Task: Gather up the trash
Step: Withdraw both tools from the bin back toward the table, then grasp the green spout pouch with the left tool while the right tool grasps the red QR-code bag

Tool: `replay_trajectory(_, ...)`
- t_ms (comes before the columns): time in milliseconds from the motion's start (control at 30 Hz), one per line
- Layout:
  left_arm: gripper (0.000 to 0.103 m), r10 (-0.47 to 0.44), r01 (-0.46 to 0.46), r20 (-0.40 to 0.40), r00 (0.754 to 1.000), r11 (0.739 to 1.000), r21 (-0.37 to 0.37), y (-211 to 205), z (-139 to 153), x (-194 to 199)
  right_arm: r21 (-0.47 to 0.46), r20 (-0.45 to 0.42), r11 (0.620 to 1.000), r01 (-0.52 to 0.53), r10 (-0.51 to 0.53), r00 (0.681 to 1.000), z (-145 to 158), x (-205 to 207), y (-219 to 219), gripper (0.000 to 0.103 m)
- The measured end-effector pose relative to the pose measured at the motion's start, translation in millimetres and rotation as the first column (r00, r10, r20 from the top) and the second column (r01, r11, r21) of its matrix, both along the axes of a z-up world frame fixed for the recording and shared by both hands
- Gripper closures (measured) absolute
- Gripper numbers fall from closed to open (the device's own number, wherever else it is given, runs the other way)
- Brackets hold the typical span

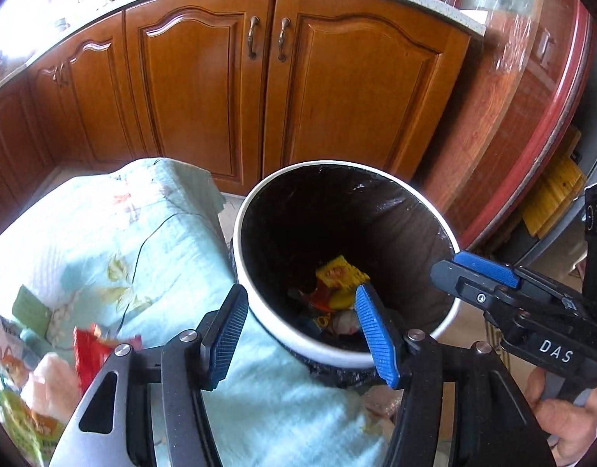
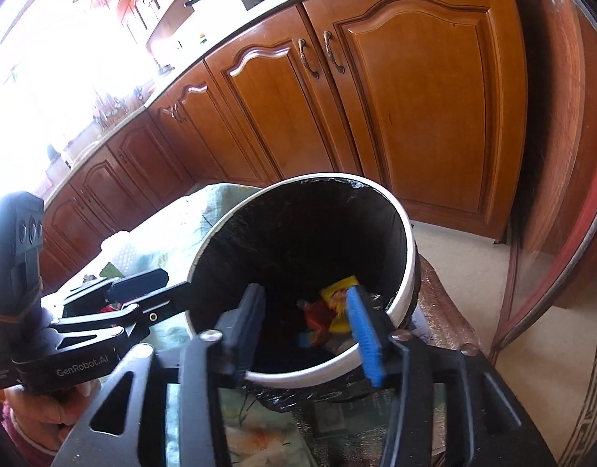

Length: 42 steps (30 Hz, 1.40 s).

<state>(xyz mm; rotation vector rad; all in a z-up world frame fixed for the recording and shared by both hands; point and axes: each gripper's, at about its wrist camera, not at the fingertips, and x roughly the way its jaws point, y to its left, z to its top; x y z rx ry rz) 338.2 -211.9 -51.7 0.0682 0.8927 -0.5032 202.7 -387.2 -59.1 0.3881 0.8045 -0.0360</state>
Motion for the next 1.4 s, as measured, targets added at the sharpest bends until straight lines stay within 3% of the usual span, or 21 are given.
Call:
replay_trajectory(67,0.04,0.01,-0.01,0.009,1.0,1.0,-0.009,6.9,1.2,-9.5,0.016,0.02,1.0,0.002,-0.003,1.0,1.5,-4.5,2.7,0.026)
replay_trajectory(100,0.04,0.015,-0.014,0.012,1.0,1.0,-0.012,10.4,1.8,-14.0,0.019,0.027,1.0,0.004,-0.005,1.0,2.1,-7.1,5.1,0.025)
replay_trajectory(500,0.037,0.088,-0.087,0.015,0.996,0.995,-0.053,74.2,7.4,-78.6,0.075,0.032,0.997,-0.029,0.026,0.999,-0.4,-25.8,42.6,0.023)
replay_trajectory(967,0.037,0.187,-0.185,0.018,0.982,0.981,-0.049,153.8,13.0,-134.3,0.11,0.006,0.986,-0.126,0.126,0.992,-13.4,-34.3,109.2,0.023)
replay_trajectory(1200,0.037,0.218,-0.217,0.024,0.976,0.975,-0.039,191.7,16.1,-144.9,0.109,-0.004,0.976,-0.189,0.191,0.982,-15.8,-24.7,145.1,0.023)
replay_trajectory(1400,0.029,0.226,-0.226,0.072,0.971,0.974,-0.009,218.1,29.1,-147.5,0.107,0.0,0.971,-0.214,0.215,0.977,-15.1,-12.4,166.7,0.023)
